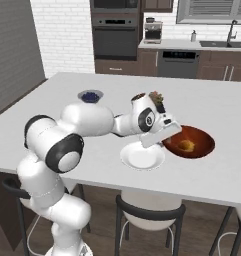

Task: Pick the chicken drumstick and squash from their plates and place them in the bowl. Then put the bowl in the fridge.

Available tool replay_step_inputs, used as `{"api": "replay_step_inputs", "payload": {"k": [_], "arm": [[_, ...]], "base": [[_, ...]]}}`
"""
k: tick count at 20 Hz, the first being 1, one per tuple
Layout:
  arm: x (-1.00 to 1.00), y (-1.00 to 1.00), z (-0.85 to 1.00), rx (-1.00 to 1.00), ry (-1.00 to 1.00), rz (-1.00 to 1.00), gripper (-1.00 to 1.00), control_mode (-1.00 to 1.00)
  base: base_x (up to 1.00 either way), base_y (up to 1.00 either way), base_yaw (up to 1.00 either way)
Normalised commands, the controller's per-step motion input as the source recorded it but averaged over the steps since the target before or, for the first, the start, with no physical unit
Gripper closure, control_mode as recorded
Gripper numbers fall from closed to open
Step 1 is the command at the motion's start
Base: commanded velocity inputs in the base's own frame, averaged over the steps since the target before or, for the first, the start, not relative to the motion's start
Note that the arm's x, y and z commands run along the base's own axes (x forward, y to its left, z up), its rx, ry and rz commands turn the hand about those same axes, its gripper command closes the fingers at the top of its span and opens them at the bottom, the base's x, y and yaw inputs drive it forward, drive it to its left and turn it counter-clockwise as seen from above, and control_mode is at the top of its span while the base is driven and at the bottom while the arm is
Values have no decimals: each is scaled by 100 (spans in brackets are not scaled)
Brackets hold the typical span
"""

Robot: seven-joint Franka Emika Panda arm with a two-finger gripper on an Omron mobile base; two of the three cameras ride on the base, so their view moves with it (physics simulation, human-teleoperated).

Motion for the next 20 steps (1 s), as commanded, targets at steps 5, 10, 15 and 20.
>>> {"api": "replay_step_inputs", "payload": {"k": [5, 10, 15, 20], "arm": [[-6, 72, 32, 0, 0, 59, 100, -100], [-15, 73, 36, 0, 0, 59, 100, -100], [-26, 82, 38, -1, 0, 53, 100, -100], [-54, 88, 38, -7, 0, 30, 100, -100]], "base": [[0, 0, 0], [0, 0, 0], [0, 0, 0], [0, 0, 0]]}}
